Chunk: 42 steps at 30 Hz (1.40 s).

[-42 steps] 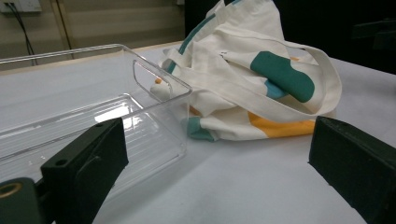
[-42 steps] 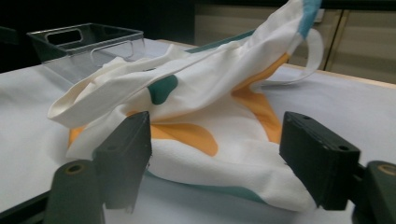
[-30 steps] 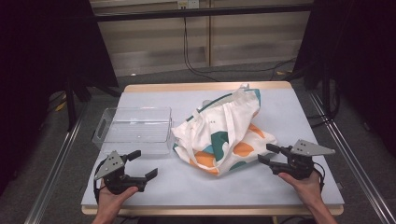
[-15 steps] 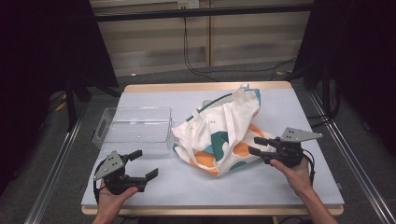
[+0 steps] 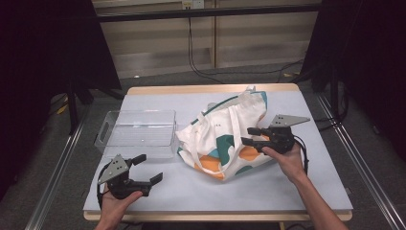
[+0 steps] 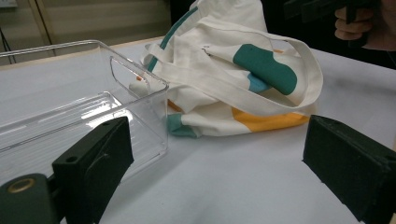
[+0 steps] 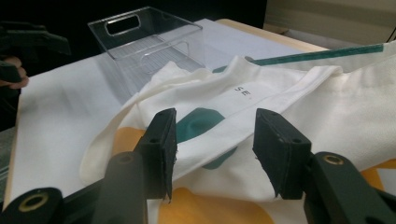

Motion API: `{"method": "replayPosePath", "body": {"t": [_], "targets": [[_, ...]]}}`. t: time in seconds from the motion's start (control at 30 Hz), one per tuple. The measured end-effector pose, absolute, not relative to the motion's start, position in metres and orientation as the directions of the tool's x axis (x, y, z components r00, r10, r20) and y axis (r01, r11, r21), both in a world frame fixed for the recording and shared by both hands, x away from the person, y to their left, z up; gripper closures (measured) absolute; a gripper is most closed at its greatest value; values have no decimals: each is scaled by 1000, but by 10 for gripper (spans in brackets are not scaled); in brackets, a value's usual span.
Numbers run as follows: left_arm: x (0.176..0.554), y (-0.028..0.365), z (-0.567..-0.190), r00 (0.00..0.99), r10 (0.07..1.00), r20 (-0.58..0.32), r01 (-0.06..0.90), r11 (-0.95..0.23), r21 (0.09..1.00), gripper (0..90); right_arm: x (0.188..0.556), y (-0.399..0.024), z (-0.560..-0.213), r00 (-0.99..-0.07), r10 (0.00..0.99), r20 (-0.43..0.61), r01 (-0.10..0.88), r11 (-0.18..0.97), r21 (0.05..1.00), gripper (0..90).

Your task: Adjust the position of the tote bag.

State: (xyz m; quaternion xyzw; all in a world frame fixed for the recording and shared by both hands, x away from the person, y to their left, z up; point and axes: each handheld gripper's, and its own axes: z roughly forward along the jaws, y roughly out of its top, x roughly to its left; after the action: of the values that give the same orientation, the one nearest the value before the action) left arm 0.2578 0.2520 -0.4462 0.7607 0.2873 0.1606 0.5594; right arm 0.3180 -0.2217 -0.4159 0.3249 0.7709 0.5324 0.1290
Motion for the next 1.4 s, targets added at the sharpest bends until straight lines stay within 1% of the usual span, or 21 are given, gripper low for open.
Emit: {"method": "replayPosePath", "body": {"t": [0.27, 0.4, 0.6, 0.63, 0.73, 0.83, 0.9, 1.07, 1.1, 1.4], "targets": [[258, 253, -446, 786, 614, -77, 262, -217, 941, 79, 339, -221, -411, -749, 642, 163, 388, 227, 893, 536], [259, 253, -445, 785, 615, -74, 259, -217, 941, 79, 350, -215, -408, -751, 641, 158, 399, 251, 882, 553], [258, 254, -445, 781, 619, -81, 265, -211, 941, 79, 367, -210, -404, -753, 641, 146, 419, 296, 858, 547], [259, 254, -446, 789, 608, -87, 262, -206, 943, 79, 370, -210, -403, -750, 646, 146, 424, 299, 855, 547], [259, 254, -446, 788, 610, -80, 265, -219, 939, 79, 378, -210, -403, -741, 655, 149, 445, 313, 839, 546], [259, 253, -446, 790, 609, -77, 262, -222, 939, 79, 387, -207, -402, -732, 663, 157, 477, 334, 813, 541], [259, 254, -446, 793, 605, -78, 263, -223, 939, 79, 394, -204, -403, -727, 665, 170, 503, 348, 791, 520], [259, 254, -445, 790, 607, -85, 267, -217, 939, 79, 406, -195, -404, -715, 679, 167, 538, 383, 751, 520], [259, 254, -445, 788, 610, -81, 266, -219, 939, 79, 412, -191, -403, -708, 686, 169, 557, 395, 730, 519], [259, 255, -445, 789, 609, -85, 269, -217, 938, 79, 434, -182, -400, -648, 746, 152, 622, 404, 671, 509]]}}
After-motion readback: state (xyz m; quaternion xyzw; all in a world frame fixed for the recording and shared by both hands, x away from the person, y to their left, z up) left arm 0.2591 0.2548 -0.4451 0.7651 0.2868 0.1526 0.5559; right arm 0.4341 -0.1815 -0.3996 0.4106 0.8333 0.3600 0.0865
